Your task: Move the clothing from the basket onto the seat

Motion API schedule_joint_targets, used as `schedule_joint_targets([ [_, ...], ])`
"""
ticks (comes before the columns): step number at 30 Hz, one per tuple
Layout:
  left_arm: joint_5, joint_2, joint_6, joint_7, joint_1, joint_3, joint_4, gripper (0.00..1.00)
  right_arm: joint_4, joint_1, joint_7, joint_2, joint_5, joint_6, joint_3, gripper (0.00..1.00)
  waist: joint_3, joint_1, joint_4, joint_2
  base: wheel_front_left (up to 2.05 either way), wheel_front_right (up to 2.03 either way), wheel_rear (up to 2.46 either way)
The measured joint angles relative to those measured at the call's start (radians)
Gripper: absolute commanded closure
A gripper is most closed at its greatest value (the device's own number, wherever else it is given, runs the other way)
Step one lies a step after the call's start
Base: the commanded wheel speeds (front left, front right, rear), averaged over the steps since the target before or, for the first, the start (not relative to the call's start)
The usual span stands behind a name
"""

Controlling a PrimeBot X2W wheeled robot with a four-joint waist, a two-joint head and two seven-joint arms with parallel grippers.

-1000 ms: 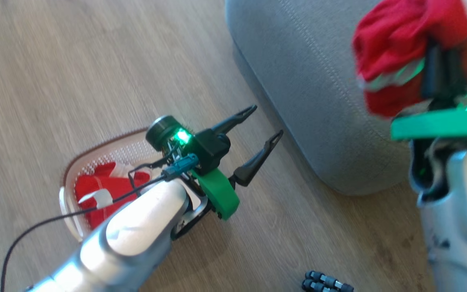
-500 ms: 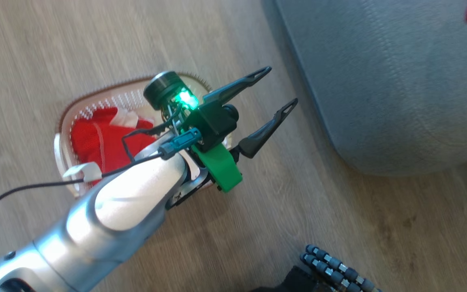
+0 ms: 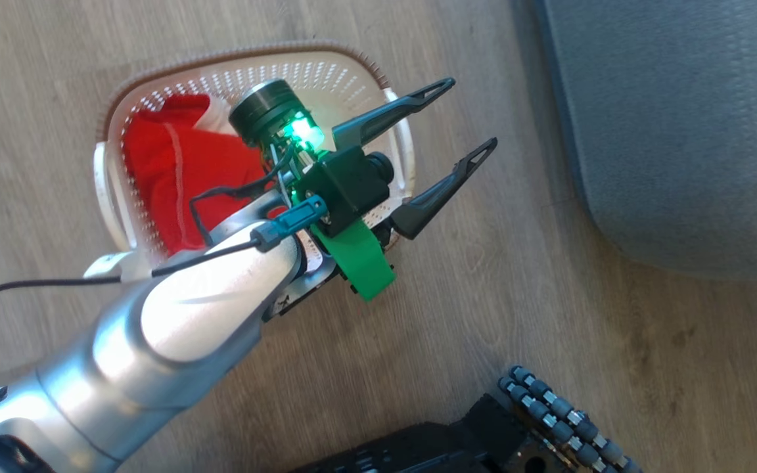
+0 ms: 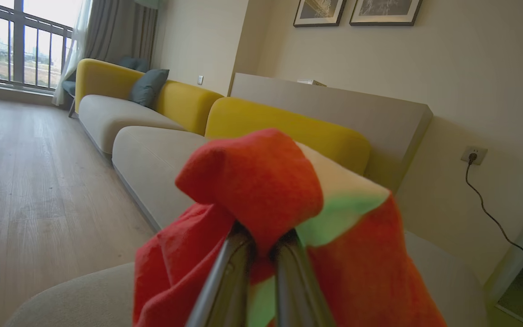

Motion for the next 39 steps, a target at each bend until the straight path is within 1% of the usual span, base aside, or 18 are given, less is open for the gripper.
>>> schedule_joint_targets([
  [3, 0.000, 0.002, 0.000, 0.000, 0.000, -0.001, -0.005, 0.00, 0.064, -0.036, 0.000, -0.021, -0.037, 0.000, -0.061, 1.00, 0.023, -0.0001, 0.018, 0.0000, 0.00, 0.00, 0.00],
  [4, 0.001, 0.002, 0.000, 0.000, 0.000, -0.001, -0.006, 0.00, 0.120, -0.058, 0.000, -0.031, -0.059, 0.000, -0.104, 1.00, 0.035, 0.0000, 0.030, 0.0000, 0.00, 0.00, 0.00],
  [6, 0.001, 0.003, 0.000, 0.000, 0.000, -0.001, -0.008, 0.00, 0.179, -0.075, 0.007, -0.034, -0.072, 0.000, -0.134, 1.00, 0.045, -0.0001, 0.040, 0.0000, 0.00, 0.00, 0.00],
  [11, 0.001, 0.003, 0.000, 0.000, 0.000, 0.001, -0.008, 0.00, 0.323, -0.086, 0.055, -0.024, -0.077, 0.000, -0.150, 1.00, 0.059, -0.0001, 0.061, 0.0000, 0.00, 0.00, 0.00],
  [15, 0.001, 0.000, 0.000, 0.000, 0.000, 0.004, -0.008, 0.00, 0.415, -0.086, 0.063, -0.020, -0.072, 0.000, -0.153, 1.00, 0.053, -0.0001, 0.075, 0.0000, 0.00, 0.00, 0.00],
  [16, 0.001, -0.002, 0.000, 0.000, 0.000, 0.006, -0.008, 0.00, 0.430, -0.085, 0.060, -0.021, -0.068, 0.000, -0.151, 0.67, 0.049, -0.0001, 0.078, 0.0000, 0.00, 0.00, 0.00],
  [17, 0.001, -0.004, 0.000, 0.000, 0.000, 0.007, -0.008, 0.00, 0.443, -0.082, 0.055, -0.021, -0.068, 0.000, -0.144, 0.21, 0.044, -0.0001, 0.081, 0.0000, 0.00, 0.00, 0.00],
  [18, 0.001, -0.008, 0.000, 0.000, 0.000, 0.009, -0.008, 0.00, 0.457, -0.079, 0.046, -0.021, -0.066, 0.000, -0.137, 0.00, 0.037, -0.0001, 0.084, 0.0000, 0.00, 0.00, 0.00],
  [22, 0.001, -0.017, 0.000, 0.000, 0.002, 0.019, -0.007, 0.00, 0.481, -0.058, 0.024, -0.021, -0.051, 0.000, -0.089, 0.00, 0.014, -0.0001, 0.091, 0.0000, 0.00, 0.00, 0.00],
  [29, 0.001, -0.044, 0.000, 0.000, 0.042, 0.050, 0.001, 0.00, 0.473, 0.052, 0.009, -0.018, 0.025, 0.000, 0.068, 0.00, -0.055, -0.0001, 0.103, 0.0000, 0.00, 0.00, 0.00],
  [33, 0.001, -0.058, 0.000, 0.000, 0.082, 0.078, 0.009, 0.00, 0.408, 0.136, 0.009, -0.019, 0.093, 0.000, 0.137, 0.00, -0.100, -0.0002, 0.111, 0.0000, 0.00, 0.00, 0.00],
  [39, 0.007, -0.078, 0.000, 0.000, 0.132, 0.142, 0.019, 0.00, 0.301, 0.247, 0.009, -0.016, 0.156, 0.000, 0.244, 0.00, -0.164, -0.0002, 0.134, 0.0000, 0.00, 0.00, 0.00],
])
